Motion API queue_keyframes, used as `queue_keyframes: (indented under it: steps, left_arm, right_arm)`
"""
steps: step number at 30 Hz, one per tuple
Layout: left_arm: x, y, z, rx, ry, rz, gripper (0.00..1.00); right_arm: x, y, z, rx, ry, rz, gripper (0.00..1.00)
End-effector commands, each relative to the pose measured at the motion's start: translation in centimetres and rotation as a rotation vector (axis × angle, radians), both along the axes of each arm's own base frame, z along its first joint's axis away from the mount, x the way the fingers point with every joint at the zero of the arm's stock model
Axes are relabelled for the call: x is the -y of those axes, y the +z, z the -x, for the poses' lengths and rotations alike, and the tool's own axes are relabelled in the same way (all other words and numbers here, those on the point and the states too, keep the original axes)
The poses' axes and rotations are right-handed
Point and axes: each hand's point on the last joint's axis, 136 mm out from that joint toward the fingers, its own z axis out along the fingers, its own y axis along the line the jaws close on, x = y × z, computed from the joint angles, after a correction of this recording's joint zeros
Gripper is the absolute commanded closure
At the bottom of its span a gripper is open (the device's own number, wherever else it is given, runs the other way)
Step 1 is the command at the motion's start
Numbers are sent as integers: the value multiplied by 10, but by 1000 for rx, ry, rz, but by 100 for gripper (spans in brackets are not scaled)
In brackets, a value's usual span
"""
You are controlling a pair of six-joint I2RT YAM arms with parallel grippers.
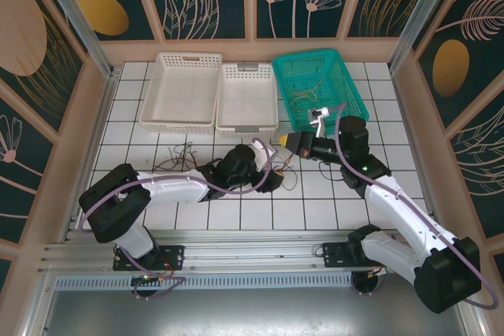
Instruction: Untangle the cables
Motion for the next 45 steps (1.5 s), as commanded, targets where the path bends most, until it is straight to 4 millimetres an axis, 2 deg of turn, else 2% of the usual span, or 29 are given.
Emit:
queue_keyframes:
  steps: [1, 6, 12, 13, 15, 18, 21, 27, 31, 33, 35, 37, 39, 41, 45]
  left_arm:
    - [-3, 24, -9, 91, 34, 43, 23]
    - [-22, 43, 2, 138, 48, 93, 19]
    - [-28, 39, 15, 152, 27, 66, 13]
    - [-28, 38, 17, 156, 17, 56, 7]
    - [-26, 36, 18, 157, 7, 43, 2]
    - [-21, 35, 19, 158, -10, 37, 2]
    - [-18, 33, 11, 176, 3, 14, 2]
    - [-2, 31, 1, 197, -14, -9, 3]
    - [3, 27, -3, 206, -19, -21, 5]
    - [4, 25, -3, 203, -24, -23, 9]
    - [5, 22, -1, 191, -32, -26, 19]
    - [6, 19, 1, 177, -40, -23, 36]
    - [6, 18, 2, 164, -37, -16, 57]
    - [6, 21, 3, 157, -35, -2, 72]
    - [3, 33, 8, 142, -33, 33, 96]
  right_arm:
    - [-1, 22, 1, 48, 24, -11, 100]
    - [8, 18, -3, 63, -35, 53, 100]
    - [8, 18, -7, 61, -49, 51, 100]
    - [7, 19, -7, 61, -44, 47, 100]
    - [6, 20, -7, 60, -38, 41, 100]
    - [2, 24, -5, 59, -13, 20, 100]
    - [-2, 25, -1, 55, 19, 10, 100]
    - [-14, 34, 21, 60, 169, -64, 100]
    - [-14, 36, 25, 61, 184, -70, 100]
    - [-14, 38, 26, 64, 191, -79, 100]
    - [-15, 39, 28, 64, 200, -90, 100]
    - [-15, 41, 29, 69, 201, -93, 100]
    - [-13, 43, 27, 79, 189, -87, 100]
    - [-11, 41, 25, 82, 172, -73, 100]
    - [-3, 30, 14, 71, 100, -20, 100]
